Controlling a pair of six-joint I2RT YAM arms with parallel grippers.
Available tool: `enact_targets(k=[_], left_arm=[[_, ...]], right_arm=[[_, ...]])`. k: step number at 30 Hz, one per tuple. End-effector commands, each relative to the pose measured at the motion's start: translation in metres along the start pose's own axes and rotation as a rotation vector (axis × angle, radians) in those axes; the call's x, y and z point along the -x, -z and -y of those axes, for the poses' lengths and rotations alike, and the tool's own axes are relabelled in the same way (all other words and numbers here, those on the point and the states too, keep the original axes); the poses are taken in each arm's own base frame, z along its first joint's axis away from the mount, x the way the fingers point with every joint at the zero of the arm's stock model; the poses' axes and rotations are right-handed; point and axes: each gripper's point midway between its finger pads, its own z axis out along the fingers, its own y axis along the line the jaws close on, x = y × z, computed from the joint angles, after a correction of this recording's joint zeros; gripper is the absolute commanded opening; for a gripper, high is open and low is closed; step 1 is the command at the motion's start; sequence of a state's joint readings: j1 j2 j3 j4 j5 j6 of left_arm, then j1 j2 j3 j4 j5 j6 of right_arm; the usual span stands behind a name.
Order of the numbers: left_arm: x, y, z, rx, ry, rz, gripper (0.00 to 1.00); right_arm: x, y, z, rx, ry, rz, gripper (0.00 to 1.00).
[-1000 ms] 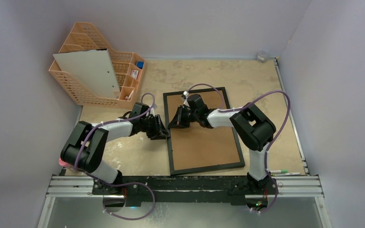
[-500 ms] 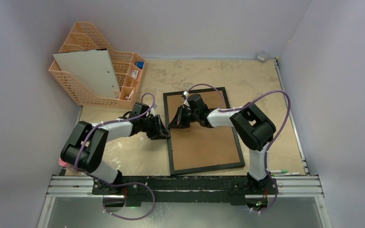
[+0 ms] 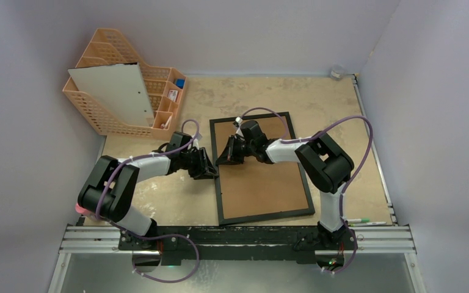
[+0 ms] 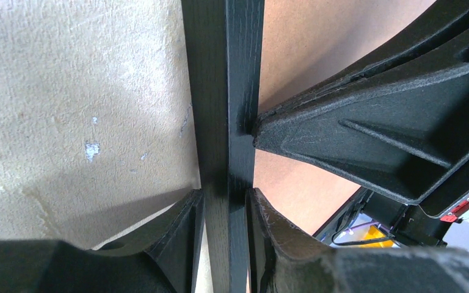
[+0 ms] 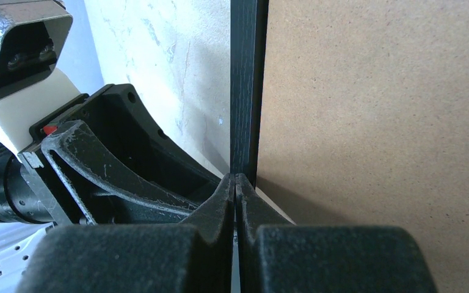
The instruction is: Put the photo into the frame
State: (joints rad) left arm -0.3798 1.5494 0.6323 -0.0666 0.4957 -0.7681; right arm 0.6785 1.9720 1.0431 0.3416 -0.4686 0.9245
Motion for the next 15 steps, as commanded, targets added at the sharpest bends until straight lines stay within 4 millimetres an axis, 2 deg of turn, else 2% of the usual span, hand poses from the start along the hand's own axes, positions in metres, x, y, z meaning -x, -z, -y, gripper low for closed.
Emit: enact_targets(k=[1,9,15], left_arm=[[-0.019,-0.005,-0.058,0.230,0.038,-0.028,0.31],[-0.020,-0.004,-0.061,0.245,0.040,-0.028,0.31],[-0.020,-0.002,-0.062,0.252,0.042,-0.023,0.30]], right_arm=[[-0.040,0.004,0.104,-0.335,-0.074,-0.081,0.02],[-0.038,0.012,0.114,-0.366,-0.086,-0.062,0.02],[-0.042,0.014,0.110,-0.341,-0.080,-0.070,0.02]])
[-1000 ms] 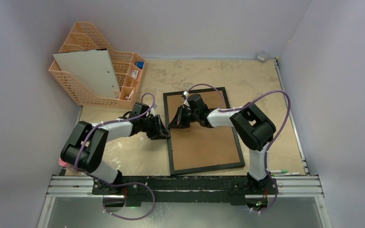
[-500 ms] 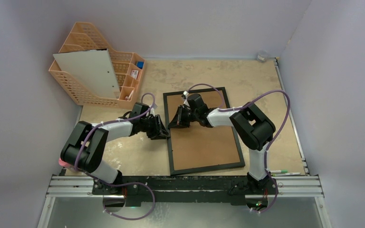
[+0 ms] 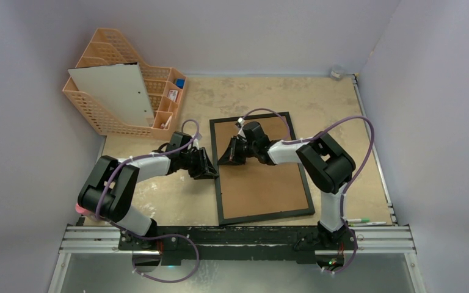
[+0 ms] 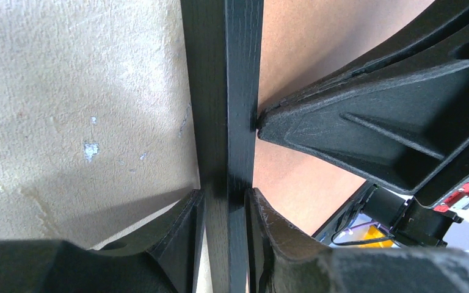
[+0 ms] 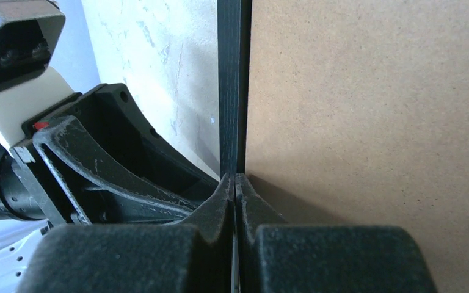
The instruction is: Put the photo into the frame
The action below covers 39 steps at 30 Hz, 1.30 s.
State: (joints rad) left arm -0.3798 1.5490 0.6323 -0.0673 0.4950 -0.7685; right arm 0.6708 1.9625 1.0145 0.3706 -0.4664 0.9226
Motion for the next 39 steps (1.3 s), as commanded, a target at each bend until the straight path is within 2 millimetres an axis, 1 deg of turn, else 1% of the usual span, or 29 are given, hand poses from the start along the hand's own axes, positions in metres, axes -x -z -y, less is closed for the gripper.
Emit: enact_targets(k=[1,9,12,14,16,18,23,26,28,32,36,38,39], left_arm=[[-0.020,-0.003,-0.061,0.252,0.041,-0.023,0.30],[-0.020,-0.003,-0.061,0.249,0.046,-0.023,0.30],[-0.020,-0.003,-0.062,0.252,0.048,-0.022,0.30],[-0.019,-0.003,-0.062,0.253,0.049,-0.020,0.30],[-0.019,-0.003,-0.062,0.253,0.050,-0.020,0.30],[-0.019,-0.003,-0.062,0.255,0.050,-0.019,0.30],[-0.017,-0.003,-0.062,0.260,0.049,-0.015,0.30],[-0.016,-0.004,-0.061,0.260,0.049,-0.017,0.30],[-0.011,-0.004,-0.057,0.250,0.047,-0.009,0.30],[0.006,-0.001,-0.039,0.184,0.033,0.030,0.32],[0.038,0.009,-0.008,0.079,0.007,0.107,0.40],[0.055,0.017,0.005,0.037,0.001,0.157,0.45],[0.064,0.021,0.009,0.018,0.002,0.182,0.48]], right_arm=[[-0.044,0.012,0.107,-0.344,-0.078,-0.088,0.02],[-0.051,0.012,0.112,-0.341,-0.068,-0.110,0.02],[-0.047,0.013,0.120,-0.390,-0.072,-0.096,0.02],[-0.043,0.013,0.128,-0.444,-0.075,-0.078,0.02],[-0.044,0.019,0.143,-0.537,-0.093,-0.080,0.03],[-0.045,0.026,0.150,-0.590,-0.099,-0.075,0.03],[-0.036,0.040,0.154,-0.662,-0.068,-0.026,0.04],[-0.030,0.047,0.150,-0.673,-0.037,-0.008,0.04],[-0.019,0.048,0.137,-0.636,-0.009,0.025,0.04],[0.017,0.043,0.072,-0.432,0.065,0.111,0.05],[0.061,0.037,0.004,-0.247,0.108,0.190,0.06],[0.080,0.033,-0.021,-0.163,0.111,0.215,0.09],[0.087,0.030,-0.030,-0.127,0.109,0.217,0.12]])
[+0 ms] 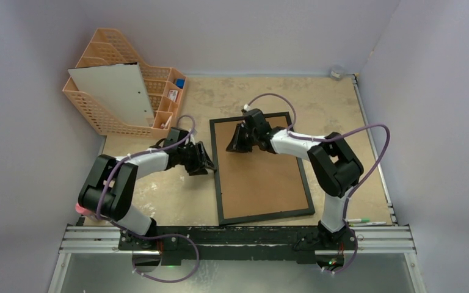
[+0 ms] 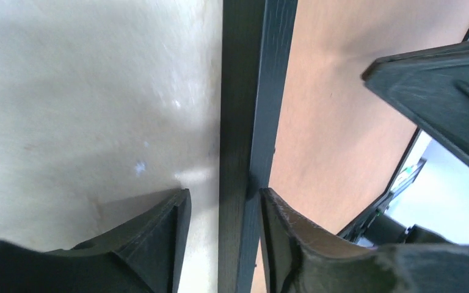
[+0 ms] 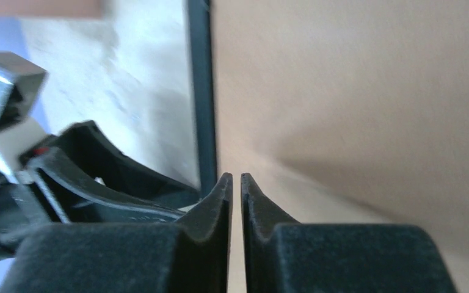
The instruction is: Put the photo into the frame
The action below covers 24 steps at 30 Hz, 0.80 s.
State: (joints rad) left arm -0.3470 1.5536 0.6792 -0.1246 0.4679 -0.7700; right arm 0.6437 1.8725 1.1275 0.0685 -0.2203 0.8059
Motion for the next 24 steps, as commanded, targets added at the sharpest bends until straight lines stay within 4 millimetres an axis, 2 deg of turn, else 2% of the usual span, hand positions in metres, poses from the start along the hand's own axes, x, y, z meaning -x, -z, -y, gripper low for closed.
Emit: enact_targets(k=[1,4,9,13,19,24], left_arm=[[0.055,0.017,0.018,-0.036,-0.026,0.171,0.53],[0.071,0.014,0.026,-0.059,-0.024,0.203,0.61],[0.086,-0.010,0.023,-0.047,-0.020,0.169,0.62],[0.090,-0.025,0.017,-0.033,-0.003,0.137,0.53],[0.081,-0.030,-0.013,0.090,-0.005,0.115,0.39],[0.072,-0.034,-0.027,0.132,0.003,0.090,0.31]], right_arm=[[0.052,0.001,-0.049,0.145,0.029,0.079,0.15],[0.065,-0.014,-0.060,0.210,0.027,0.054,0.24],[0.074,-0.042,-0.067,0.259,0.033,0.008,0.26],[0.080,-0.054,-0.072,0.297,0.035,-0.004,0.22],[0.081,-0.063,-0.065,0.310,0.015,-0.010,0.13],[0.084,-0.057,-0.069,0.347,0.017,0.007,0.07]])
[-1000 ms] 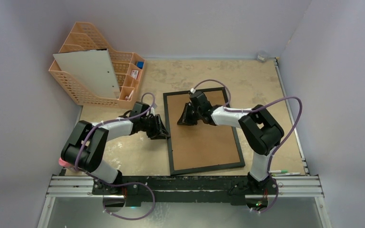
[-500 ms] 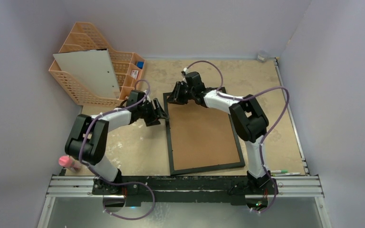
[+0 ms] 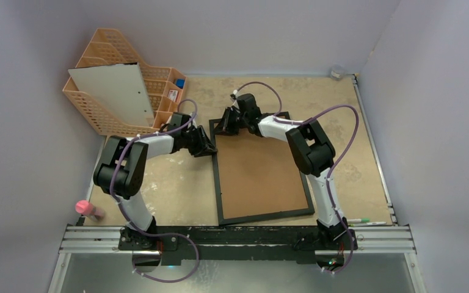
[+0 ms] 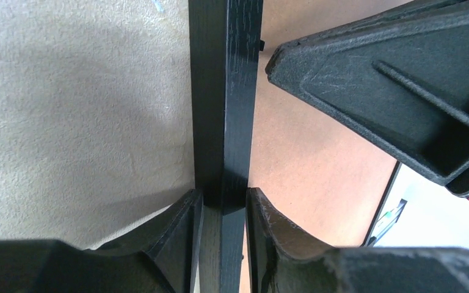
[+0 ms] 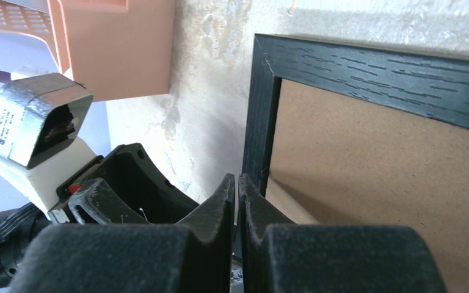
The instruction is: Put the photo into the frame
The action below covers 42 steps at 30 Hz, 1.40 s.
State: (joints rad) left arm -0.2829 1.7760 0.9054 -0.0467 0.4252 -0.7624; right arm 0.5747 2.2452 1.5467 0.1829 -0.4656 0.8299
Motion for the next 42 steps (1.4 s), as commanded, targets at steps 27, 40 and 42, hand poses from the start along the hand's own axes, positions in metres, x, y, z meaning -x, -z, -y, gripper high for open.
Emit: enact_targets(k=[27,40,42], left_arm=[[-0.015,-0.006,-0.048,0.193,-0.006,-0.042,0.28],[-0.016,-0.004,-0.048,0.194,-0.005,-0.041,0.28],[-0.016,-0.004,-0.048,0.196,-0.005,-0.038,0.28]], right_arm=[[0.001,-0.003,0.054,-0.101,-0.061,-0.014,0.02],[-0.013,-0.002,0.084,-0.169,-0.074,-0.054,0.01],[-0.020,-0.002,0.092,-0.191,-0.070,-0.074,0.01]])
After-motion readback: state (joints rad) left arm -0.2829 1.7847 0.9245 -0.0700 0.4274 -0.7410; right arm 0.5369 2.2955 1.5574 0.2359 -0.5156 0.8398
